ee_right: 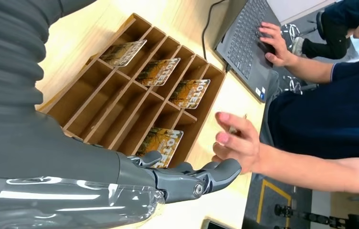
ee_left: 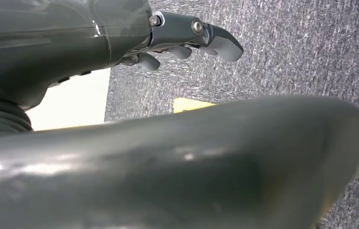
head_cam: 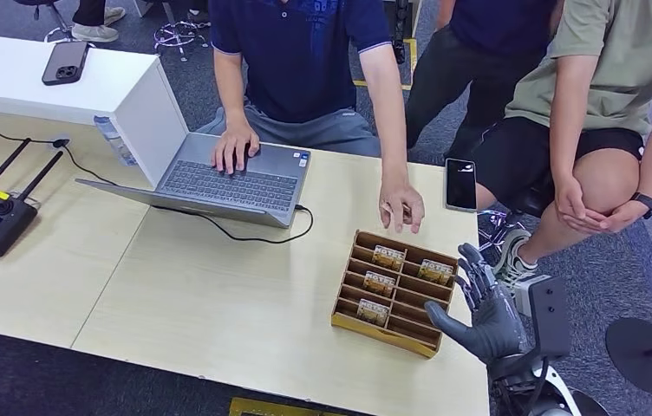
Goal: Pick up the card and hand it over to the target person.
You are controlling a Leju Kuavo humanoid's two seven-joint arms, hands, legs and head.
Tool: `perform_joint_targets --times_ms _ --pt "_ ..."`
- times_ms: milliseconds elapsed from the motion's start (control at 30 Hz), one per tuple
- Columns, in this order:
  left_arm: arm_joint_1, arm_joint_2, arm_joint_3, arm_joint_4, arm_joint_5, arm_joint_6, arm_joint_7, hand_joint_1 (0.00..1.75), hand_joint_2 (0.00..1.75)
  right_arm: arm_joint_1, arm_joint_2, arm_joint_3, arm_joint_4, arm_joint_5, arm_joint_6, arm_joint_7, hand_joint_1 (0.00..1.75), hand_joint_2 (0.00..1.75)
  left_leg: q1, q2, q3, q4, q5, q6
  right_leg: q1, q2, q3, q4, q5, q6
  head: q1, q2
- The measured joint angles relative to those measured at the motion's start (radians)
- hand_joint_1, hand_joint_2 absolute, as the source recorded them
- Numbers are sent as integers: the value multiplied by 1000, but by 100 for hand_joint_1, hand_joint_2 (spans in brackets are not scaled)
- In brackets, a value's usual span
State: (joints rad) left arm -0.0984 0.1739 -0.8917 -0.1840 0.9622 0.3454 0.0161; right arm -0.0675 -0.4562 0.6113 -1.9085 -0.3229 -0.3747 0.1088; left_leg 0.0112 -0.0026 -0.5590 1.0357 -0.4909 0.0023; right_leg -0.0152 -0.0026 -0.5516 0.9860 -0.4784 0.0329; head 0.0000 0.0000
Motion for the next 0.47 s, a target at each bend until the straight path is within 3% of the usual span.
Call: perform_joint_targets --times_ms 467 --pt "0 0 -3 1 -3 -1 2 0 0 -2 0 16 6 -13 -23 -7 0 175 0 -1 0 0 0 0 0 -1 0 0 0 0 0 0"
